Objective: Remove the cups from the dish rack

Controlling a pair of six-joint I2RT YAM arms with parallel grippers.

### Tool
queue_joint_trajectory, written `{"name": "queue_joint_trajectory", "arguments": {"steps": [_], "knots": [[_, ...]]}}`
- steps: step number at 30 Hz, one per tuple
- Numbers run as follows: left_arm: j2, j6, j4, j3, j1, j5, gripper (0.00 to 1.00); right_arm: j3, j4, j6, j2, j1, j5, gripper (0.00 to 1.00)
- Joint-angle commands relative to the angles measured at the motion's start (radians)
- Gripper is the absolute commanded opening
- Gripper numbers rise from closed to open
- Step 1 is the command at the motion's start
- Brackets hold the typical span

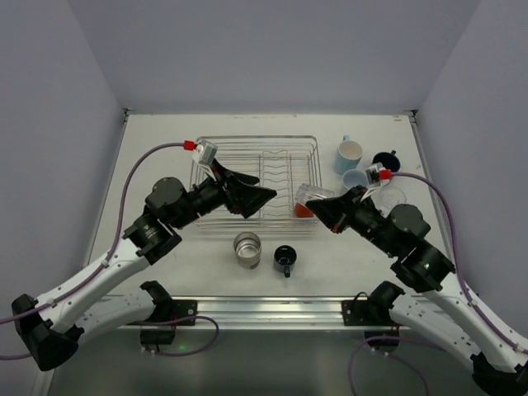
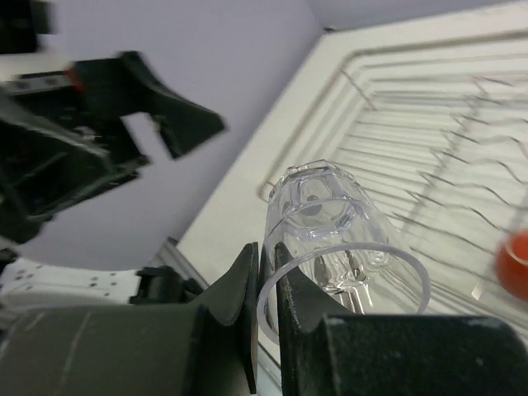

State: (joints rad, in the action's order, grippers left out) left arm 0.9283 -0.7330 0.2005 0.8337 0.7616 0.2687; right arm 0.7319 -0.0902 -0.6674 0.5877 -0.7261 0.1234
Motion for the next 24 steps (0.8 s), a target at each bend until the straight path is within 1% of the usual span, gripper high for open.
{"name": "queue_joint_trajectory", "arguments": {"steps": [1, 2, 3, 4, 5, 6, 7, 8, 10, 13, 15, 19, 24], "knots": [[-0.075, 0.232, -0.264, 0.080, 0.001, -0.150, 1.00, 0.104, -0.400, 0.051, 0.010, 0.002, -0.218, 0.00], [-0.106, 0.262, -0.344, 0.099, 0.001, -0.169, 1.00, 0.112, -0.512, 0.058, 0.014, 0.004, -0.250, 0.00], [-0.120, 0.314, -0.380, 0.105, 0.001, -0.205, 1.00, 0.119, -0.555, 0.066, 0.018, 0.002, -0.278, 0.00], [-0.132, 0.335, -0.416, 0.110, 0.001, -0.218, 1.00, 0.123, -0.586, 0.068, 0.024, 0.007, -0.341, 0.00], [-0.150, 0.360, -0.484, 0.120, 0.001, -0.227, 1.00, 0.123, -0.633, 0.071, 0.047, 0.017, -0.370, 0.00], [-0.155, 0.401, -0.518, 0.130, 0.001, -0.241, 1.00, 0.120, -0.651, 0.075, 0.067, 0.033, -0.390, 0.00], [-0.161, 0.421, -0.585, 0.137, 0.001, -0.249, 1.00, 0.118, -0.658, 0.081, 0.086, 0.078, -0.384, 0.00], [-0.172, 0.458, -0.616, 0.151, 0.001, -0.262, 1.00, 0.115, -0.657, 0.097, 0.128, 0.105, -0.372, 0.00], [-0.187, 0.487, -0.685, 0.156, 0.001, -0.322, 1.00, 0.119, -0.657, 0.112, 0.176, 0.169, -0.369, 0.00], [-0.229, 0.521, -0.719, 0.113, 0.001, -0.404, 1.00, 0.138, -0.651, 0.152, 0.280, 0.249, -0.367, 0.00], [-0.253, 0.529, -0.714, 0.082, 0.001, -0.419, 1.00, 0.138, -0.635, 0.182, 0.351, 0.284, -0.308, 0.00], [-0.260, 0.535, -0.664, 0.009, 0.001, -0.376, 1.00, 0.115, -0.574, 0.198, 0.446, 0.349, -0.228, 0.00], [-0.243, 0.546, -0.630, -0.041, 0.001, -0.347, 1.00, 0.109, -0.523, 0.213, 0.576, 0.369, -0.200, 0.00]]}}
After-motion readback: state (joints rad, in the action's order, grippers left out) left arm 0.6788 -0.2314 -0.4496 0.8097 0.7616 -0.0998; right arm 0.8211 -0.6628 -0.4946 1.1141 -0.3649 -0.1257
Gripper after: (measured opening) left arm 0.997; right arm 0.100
